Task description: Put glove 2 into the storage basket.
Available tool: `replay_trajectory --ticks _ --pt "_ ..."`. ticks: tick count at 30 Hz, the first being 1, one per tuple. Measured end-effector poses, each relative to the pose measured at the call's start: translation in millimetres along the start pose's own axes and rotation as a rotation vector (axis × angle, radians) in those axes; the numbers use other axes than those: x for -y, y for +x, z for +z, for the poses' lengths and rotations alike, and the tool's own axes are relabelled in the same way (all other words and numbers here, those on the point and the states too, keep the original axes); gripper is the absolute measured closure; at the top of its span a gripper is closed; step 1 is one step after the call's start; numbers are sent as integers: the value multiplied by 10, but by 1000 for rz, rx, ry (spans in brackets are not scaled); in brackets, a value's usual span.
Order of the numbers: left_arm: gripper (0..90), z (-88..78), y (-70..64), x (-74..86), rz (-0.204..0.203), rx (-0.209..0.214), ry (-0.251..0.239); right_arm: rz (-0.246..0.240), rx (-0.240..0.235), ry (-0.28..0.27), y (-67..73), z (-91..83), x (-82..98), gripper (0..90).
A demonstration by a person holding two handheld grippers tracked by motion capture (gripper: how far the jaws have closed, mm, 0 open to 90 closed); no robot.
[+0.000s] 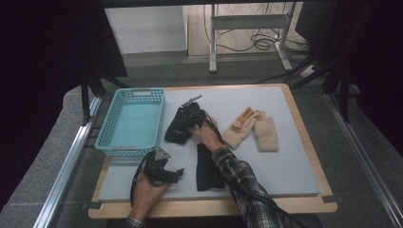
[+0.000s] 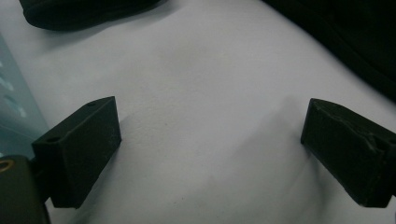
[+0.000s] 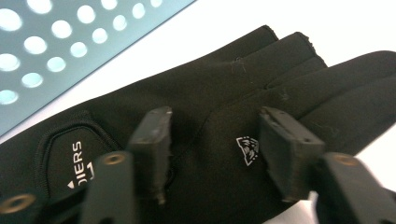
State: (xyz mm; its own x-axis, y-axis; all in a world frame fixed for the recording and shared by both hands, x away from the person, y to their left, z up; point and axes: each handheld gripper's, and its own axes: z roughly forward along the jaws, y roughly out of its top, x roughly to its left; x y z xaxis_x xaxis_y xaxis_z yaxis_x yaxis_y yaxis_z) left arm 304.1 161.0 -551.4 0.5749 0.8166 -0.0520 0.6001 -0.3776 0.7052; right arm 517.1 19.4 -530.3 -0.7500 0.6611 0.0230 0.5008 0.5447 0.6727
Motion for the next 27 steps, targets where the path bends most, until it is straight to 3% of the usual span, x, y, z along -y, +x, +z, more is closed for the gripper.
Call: replay_trajectory --ticks 2,3,4,5,6,7,13,18,27 --pt "52 0 0 0 0 0 1 4 3 3 7 1 -12 546" --pt "52 0 0 0 0 0 1 4 3 3 7 1 -12 546" --pt "53 0 2 -1 4 0 1 6 5 22 32 -10 -37 650" --pt "52 0 2 -1 4 0 1 0 18 28 44 -13 -46 698" --pt "53 0 2 -1 4 0 1 0 18 28 44 -13 -46 698" --pt "53 0 2 0 4 0 1 -33 39 38 84 -25 -61 776" --pt "53 0 0 1 0 -1 0 -106 51 48 129 -69 -86 875" --pt "53 -1 -1 1 0 0 -1 -119 34 16 104 -178 -93 878" --pt "54 -1 -1 2 0 -1 -1 -128 -9 -75 12 -793 -92 878"
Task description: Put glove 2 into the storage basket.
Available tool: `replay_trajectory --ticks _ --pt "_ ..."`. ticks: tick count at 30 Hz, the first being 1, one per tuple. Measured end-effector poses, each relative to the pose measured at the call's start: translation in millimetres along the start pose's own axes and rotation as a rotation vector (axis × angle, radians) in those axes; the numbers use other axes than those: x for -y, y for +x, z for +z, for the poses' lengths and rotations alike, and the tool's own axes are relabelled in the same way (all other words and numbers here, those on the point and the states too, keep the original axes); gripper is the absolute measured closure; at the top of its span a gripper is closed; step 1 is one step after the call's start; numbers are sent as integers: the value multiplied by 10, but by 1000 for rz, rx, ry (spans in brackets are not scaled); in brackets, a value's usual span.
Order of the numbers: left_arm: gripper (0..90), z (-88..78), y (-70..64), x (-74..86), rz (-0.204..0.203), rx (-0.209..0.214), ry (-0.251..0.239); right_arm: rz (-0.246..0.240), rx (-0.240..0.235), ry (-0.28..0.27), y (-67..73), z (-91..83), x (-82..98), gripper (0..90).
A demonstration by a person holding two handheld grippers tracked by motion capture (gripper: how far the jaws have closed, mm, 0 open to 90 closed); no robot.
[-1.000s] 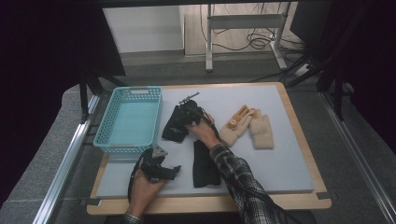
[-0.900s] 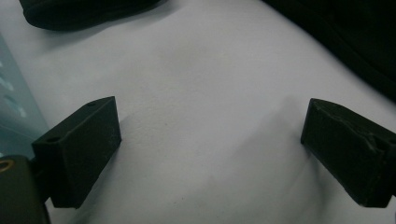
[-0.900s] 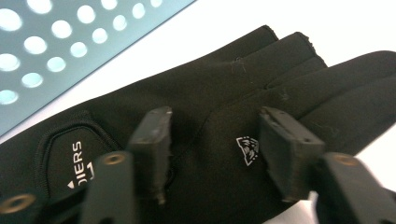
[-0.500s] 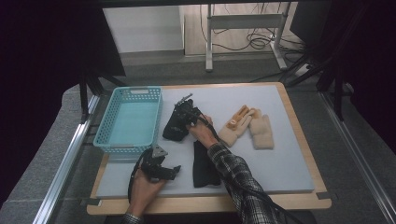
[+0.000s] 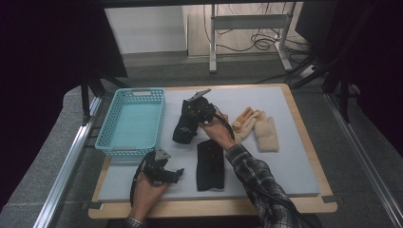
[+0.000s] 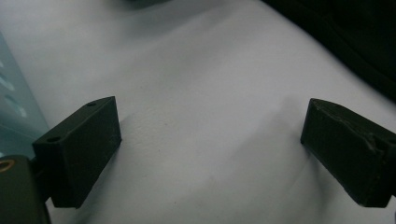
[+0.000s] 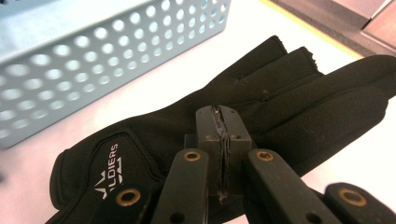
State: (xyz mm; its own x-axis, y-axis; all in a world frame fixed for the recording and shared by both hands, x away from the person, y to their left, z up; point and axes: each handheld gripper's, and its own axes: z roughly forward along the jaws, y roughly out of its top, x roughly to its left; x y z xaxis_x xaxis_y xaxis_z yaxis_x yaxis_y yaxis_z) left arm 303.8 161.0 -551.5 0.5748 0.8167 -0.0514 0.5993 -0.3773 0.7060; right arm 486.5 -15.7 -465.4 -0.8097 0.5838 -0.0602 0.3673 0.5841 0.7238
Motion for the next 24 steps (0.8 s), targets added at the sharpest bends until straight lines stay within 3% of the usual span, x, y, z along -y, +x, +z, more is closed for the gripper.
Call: replay_trajectory --ticks 2,3,5,10,11,12,16,17,24 --pt "53 0 0 0 1 0 1 2 -6 -5 -5 -50 4 877" --pt "53 -1 2 0 2 -1 2 4 -26 -14 -31 -202 26 877" --pt "54 0 2 0 3 -1 0 11 -33 -19 -35 -273 41 878" --pt "53 0 2 0 2 -1 0 -14 -110 -44 20 -714 155 877" --pt "53 -1 1 0 2 -1 0 -14 -110 -44 20 -714 155 877" --pt "53 -1 1 0 3 -1 1 -32 -129 -43 69 -855 207 877" --pt "53 0 0 -1 2 -1 -1 -51 -150 -37 151 -1030 302 877" --pt "53 1 -1 -1 0 -1 -3 -59 -178 -33 212 -1147 403 876" --pt "54 1 -1 -1 -1 -1 -3 -107 -217 -4 397 -1395 703 876"
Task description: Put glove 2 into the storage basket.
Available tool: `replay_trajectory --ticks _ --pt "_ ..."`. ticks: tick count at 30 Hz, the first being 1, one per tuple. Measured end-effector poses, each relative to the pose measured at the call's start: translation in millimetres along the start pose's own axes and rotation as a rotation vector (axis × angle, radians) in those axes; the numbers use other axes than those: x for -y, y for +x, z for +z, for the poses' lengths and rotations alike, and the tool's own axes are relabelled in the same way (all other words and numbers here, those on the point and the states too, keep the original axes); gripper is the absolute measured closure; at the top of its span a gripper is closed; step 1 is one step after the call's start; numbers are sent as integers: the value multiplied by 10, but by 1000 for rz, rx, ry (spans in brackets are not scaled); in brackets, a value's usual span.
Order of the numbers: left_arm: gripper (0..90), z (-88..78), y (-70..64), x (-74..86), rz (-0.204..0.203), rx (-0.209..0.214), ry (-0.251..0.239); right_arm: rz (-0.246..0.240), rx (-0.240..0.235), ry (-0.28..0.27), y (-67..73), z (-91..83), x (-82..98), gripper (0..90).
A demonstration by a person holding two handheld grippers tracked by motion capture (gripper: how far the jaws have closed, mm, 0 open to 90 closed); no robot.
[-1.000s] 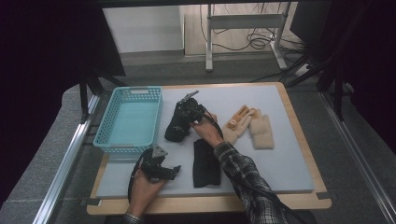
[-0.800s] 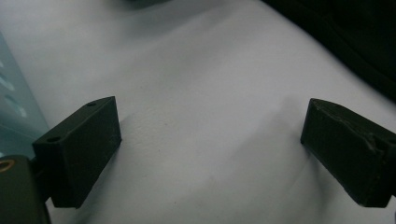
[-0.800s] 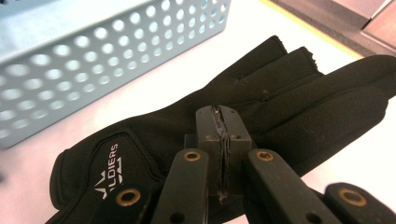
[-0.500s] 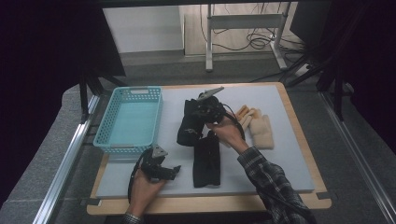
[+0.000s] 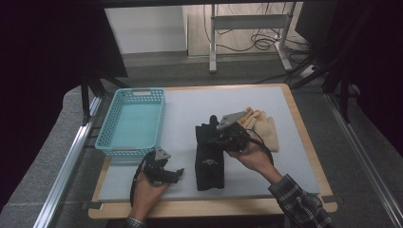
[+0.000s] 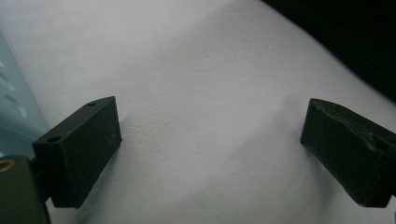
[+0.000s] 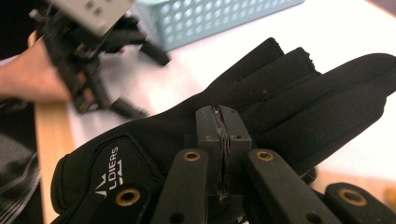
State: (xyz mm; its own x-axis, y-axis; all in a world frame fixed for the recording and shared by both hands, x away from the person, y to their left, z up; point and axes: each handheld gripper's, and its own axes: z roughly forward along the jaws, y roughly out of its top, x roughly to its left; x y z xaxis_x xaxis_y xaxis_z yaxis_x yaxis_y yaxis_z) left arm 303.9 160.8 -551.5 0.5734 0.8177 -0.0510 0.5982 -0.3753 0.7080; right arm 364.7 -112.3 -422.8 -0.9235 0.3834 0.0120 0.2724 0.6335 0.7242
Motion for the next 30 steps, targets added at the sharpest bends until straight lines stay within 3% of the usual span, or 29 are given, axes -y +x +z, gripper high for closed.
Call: replay_trajectory --ticks 5,13,15,19,20,24,29,30 --pt "54 2 -3 2 -3 1 -3 8 -25 32 100 68 186 875" --pt "54 2 -4 0 -4 -1 -3 33 6 94 65 345 417 866" --pt "53 -2 1 0 3 -1 3 37 30 112 62 455 486 828" --pt "54 -1 -1 0 0 -2 1 45 25 131 77 532 552 696" --pt "54 0 -1 0 0 -2 0 38 32 117 85 487 550 614" --pt "54 -1 -1 0 1 -2 1 43 51 80 69 332 536 566" --pt "54 -1 -1 0 0 -2 1 63 69 45 10 143 588 585" --pt "54 -1 -2 1 -3 0 0 87 58 37 -15 67 656 643"
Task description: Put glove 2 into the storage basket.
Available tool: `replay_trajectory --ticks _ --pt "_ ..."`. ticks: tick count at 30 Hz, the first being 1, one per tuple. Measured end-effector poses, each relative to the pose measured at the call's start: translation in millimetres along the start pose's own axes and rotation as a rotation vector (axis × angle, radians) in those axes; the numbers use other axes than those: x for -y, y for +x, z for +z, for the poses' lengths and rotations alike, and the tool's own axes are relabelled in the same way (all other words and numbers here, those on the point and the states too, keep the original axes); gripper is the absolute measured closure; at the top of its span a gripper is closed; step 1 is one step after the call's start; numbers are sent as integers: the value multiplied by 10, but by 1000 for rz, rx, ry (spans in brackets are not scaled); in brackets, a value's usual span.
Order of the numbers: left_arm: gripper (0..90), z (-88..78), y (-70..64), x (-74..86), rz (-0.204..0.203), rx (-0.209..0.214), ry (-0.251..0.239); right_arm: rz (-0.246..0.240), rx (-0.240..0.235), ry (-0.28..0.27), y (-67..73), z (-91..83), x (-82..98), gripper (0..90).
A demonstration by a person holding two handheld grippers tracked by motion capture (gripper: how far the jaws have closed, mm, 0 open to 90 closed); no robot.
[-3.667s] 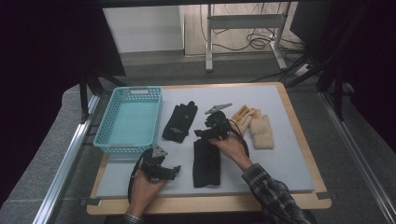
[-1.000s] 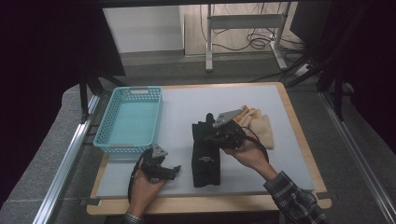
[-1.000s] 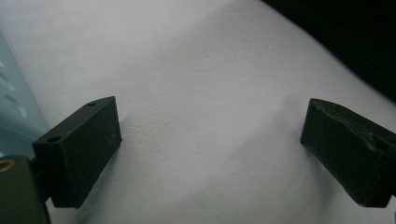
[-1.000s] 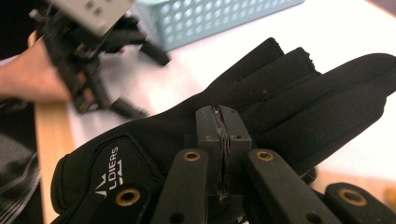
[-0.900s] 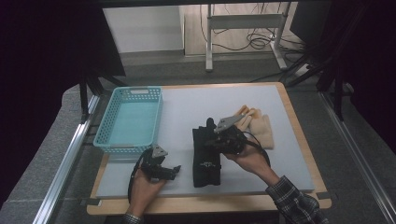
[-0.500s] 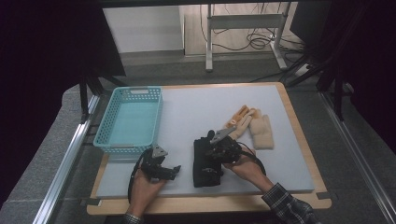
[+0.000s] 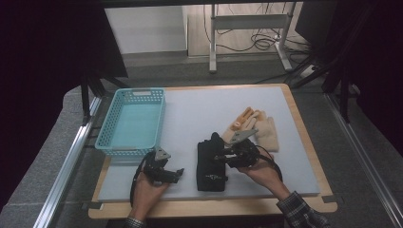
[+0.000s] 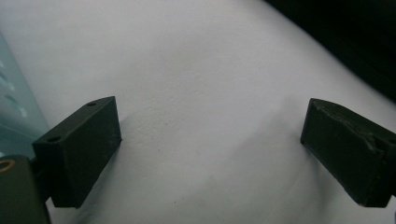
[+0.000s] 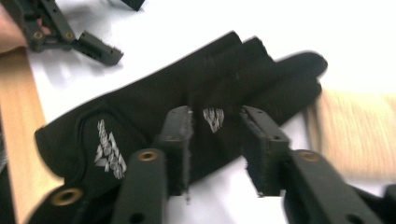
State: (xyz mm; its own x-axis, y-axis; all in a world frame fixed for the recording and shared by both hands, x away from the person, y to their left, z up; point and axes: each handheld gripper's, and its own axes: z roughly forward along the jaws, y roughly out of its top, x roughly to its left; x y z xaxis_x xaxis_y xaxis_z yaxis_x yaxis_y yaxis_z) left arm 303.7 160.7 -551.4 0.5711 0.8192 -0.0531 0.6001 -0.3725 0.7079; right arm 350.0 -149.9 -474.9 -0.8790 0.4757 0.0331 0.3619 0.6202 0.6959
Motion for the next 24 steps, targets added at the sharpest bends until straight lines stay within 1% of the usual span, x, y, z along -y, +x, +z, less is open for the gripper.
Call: replay_trajectory --ticks 1,2,4,6,7,8,9,10,11,12,13,14,16,17,18,19,23,24 --pt "54 0 0 0 0 0 0 0 0 0 0 0 0 643" --pt "54 -2 3 0 -2 2 0 10 5 5 -18 -52 90 734" --pt "54 -7 12 0 -2 8 -1 5 18 18 -24 -86 175 808" --pt "53 -20 31 4 -16 19 -6 8 24 20 -22 -113 271 855" --pt "52 -20 31 4 -16 19 -6 8 24 20 -22 -113 271 855" --pt "53 -40 45 15 -23 21 -1 16 16 19 -10 -120 368 872" --pt "54 -40 45 15 -23 21 -1 17 12 17 -4 -113 398 875" --pt "59 -61 58 40 -13 10 3 21 6 16 9 -98 432 876" --pt "61 -61 58 40 -13 10 3 21 6 16 9 -98 432 876" --pt "61 -84 75 66 -7 -3 8 17 -7 20 37 -51 490 876" --pt "61 -84 75 66 -7 -3 8 17 -7 20 37 -51 490 876" --pt "61 -99 86 82 -8 -7 8 17 -18 24 58 3 517 875" --pt "55 -125 116 112 -6 -14 12 13 -31 28 73 57 524 875" --pt "47 -125 116 112 -6 -14 12 13 -31 28 73 57 524 875" --pt "47 -137 130 124 -7 -13 11 0 -42 34 103 121 512 875" --pt "40 -147 150 138 -11 -14 12 -5 -44 35 115 141 504 875" --pt "52 -167 185 156 -4 -10 11 -21 -52 36 178 233 451 873" --pt "55 -167 185 156 -4 -10 11 -21 -52 36 178 233 451 873"
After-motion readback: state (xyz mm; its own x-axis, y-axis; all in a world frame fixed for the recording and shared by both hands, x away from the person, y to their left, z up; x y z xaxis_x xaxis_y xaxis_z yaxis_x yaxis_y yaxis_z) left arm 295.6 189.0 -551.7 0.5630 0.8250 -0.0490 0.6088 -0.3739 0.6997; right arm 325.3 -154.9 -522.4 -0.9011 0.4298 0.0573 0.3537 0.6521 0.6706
